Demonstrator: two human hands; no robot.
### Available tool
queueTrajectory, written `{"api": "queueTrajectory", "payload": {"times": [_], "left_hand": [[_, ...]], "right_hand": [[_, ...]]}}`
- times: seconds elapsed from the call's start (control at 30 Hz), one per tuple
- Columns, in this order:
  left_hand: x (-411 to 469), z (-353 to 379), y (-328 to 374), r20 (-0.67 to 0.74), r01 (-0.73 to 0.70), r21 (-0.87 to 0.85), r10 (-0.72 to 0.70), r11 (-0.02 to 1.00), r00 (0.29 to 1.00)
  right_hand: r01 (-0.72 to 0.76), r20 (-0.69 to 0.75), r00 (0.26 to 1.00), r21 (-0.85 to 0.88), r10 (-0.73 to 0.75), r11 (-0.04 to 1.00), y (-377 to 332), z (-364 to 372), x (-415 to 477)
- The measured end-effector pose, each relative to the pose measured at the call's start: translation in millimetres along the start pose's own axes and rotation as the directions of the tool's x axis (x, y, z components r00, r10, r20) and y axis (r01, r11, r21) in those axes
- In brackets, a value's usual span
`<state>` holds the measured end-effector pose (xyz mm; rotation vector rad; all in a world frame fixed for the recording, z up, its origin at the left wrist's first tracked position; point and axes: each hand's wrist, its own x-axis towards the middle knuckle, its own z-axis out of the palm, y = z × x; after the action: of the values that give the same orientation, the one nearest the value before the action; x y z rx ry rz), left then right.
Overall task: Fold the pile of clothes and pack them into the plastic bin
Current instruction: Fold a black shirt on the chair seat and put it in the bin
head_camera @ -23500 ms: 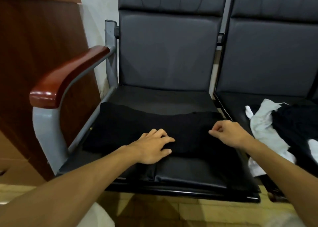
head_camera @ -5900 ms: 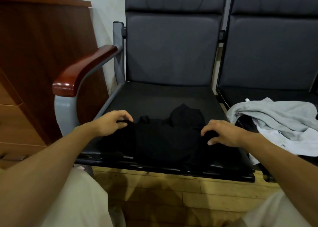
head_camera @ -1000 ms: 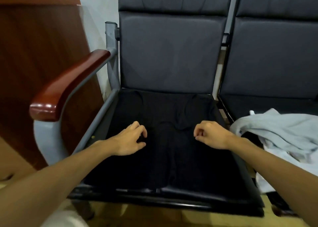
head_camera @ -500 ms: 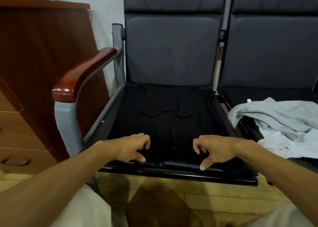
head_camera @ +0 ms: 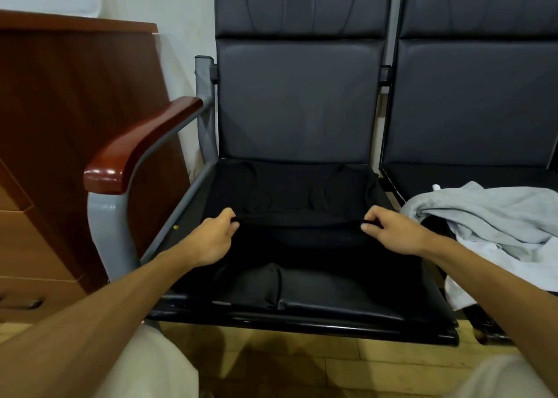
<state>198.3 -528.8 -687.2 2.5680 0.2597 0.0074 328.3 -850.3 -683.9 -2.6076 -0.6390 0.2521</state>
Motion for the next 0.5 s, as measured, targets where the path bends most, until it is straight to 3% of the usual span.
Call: {"api": "queueTrajectory", "payload": {"times": [0.13, 0.27, 0.4, 0.5], "left_hand": [[-4, -5, -11, -0.065, 0.034, 0.132, -0.026, 0.991, 0.998], [-13, -13, -28, -0.083, 0.084, 0.3, -0.062, 0.95, 0.995], [-21, -23, -34, -0.232, 0.236, 0.02, -0.225, 0.972, 0.946], [-29, -28, -28, -0.218, 0.184, -0.194, -0.225, 0.964, 0.95]], "right_hand": [[-0.006, 0.018, 1.0, -0.162, 0.009, 0.987, 3, -5, -3], [-0.087, -0.078, 0.995, -0.254, 0.069, 0.963, 8, -8, -10], [-0.194, -0.194, 0.97, -0.254, 0.147, 0.948, 12, -11, -16], [-0.244, -0.279, 0.939, -0.129, 0.201, 0.961, 13, -13, -20]]}}
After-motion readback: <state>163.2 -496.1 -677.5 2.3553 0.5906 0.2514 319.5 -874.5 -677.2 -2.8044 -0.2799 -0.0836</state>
